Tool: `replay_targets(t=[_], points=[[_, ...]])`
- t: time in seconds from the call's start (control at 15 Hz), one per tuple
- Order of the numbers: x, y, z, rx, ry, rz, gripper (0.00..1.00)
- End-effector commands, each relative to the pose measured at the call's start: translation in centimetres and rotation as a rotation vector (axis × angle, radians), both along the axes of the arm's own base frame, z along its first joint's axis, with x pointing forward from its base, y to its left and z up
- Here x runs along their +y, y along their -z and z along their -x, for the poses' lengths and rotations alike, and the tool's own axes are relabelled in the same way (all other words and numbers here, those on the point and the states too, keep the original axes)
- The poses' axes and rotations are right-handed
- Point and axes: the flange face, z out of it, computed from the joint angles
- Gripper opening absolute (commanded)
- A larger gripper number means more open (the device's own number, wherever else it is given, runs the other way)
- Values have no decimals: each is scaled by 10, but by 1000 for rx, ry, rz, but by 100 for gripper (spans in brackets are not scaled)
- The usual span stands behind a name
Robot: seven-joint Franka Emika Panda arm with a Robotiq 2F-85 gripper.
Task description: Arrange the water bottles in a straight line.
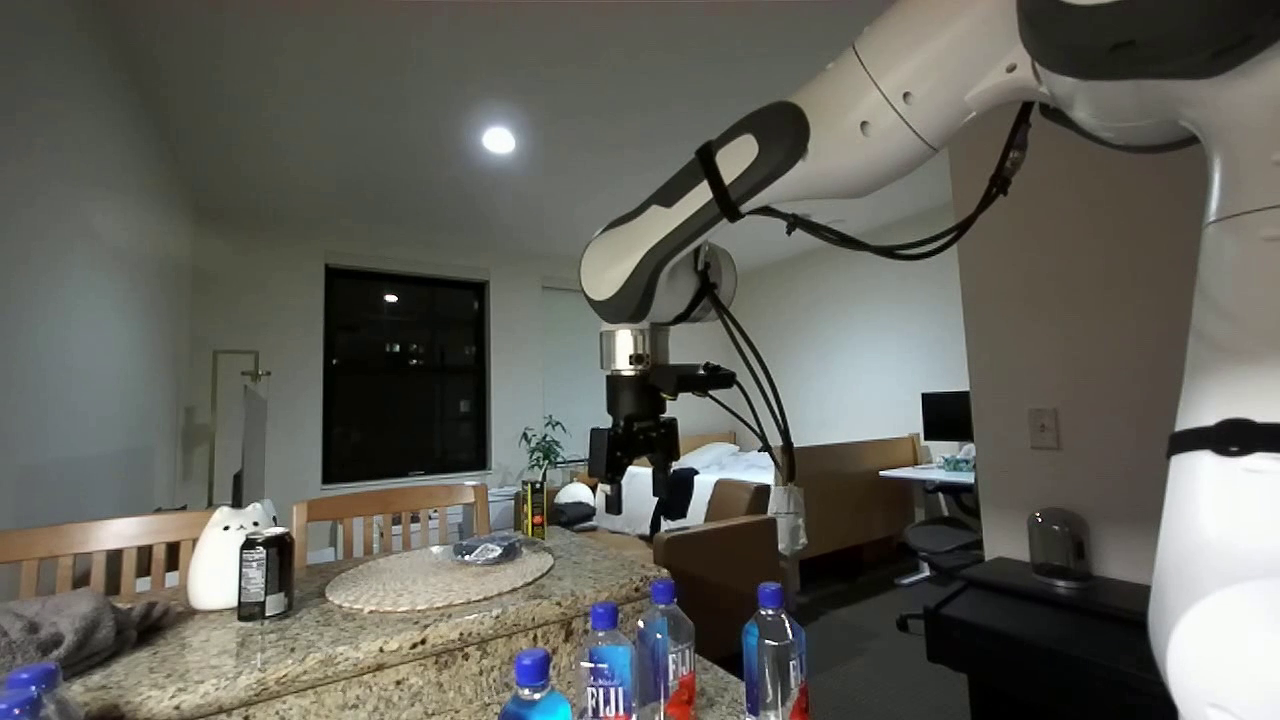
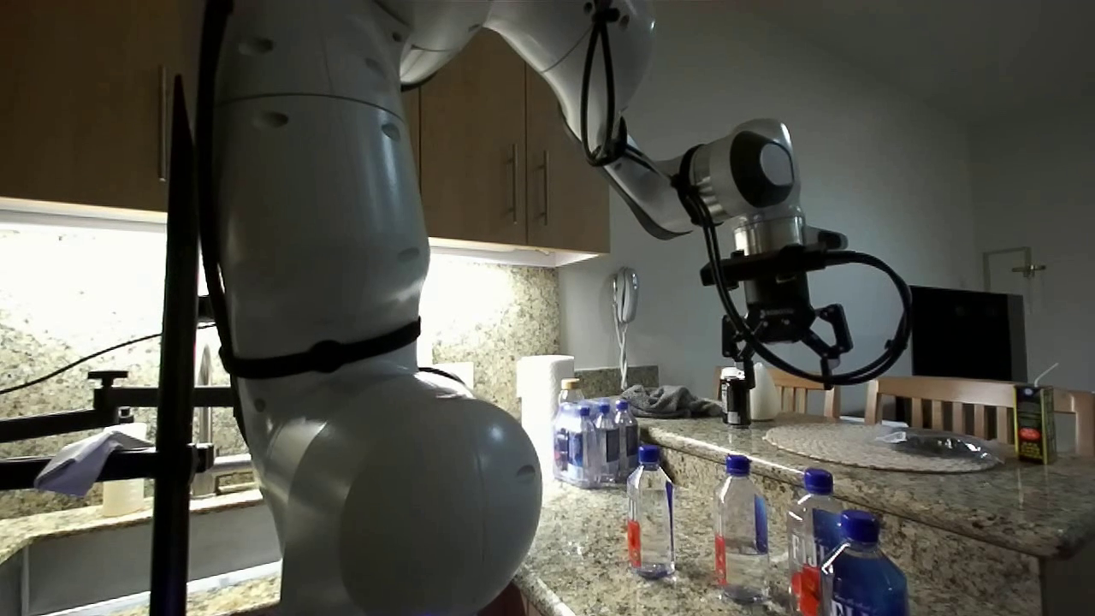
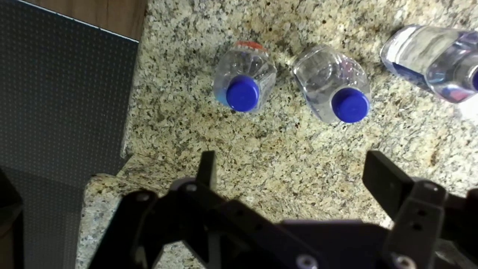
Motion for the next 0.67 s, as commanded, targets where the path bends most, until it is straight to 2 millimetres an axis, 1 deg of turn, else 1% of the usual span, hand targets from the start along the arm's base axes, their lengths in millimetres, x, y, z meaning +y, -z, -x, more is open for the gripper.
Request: replay_targets(t=[0.0,0.13,0.27,0.4,0.6], points=[[-17,1,-1,-40,83,-10,100],[-27,4,-3,-59,123,-15,100],[-35,12,-6,-73,149,-13,100],[-40,24,-12,-83,176,-6,100],[-38,50,-19,-65,174,-19,100]])
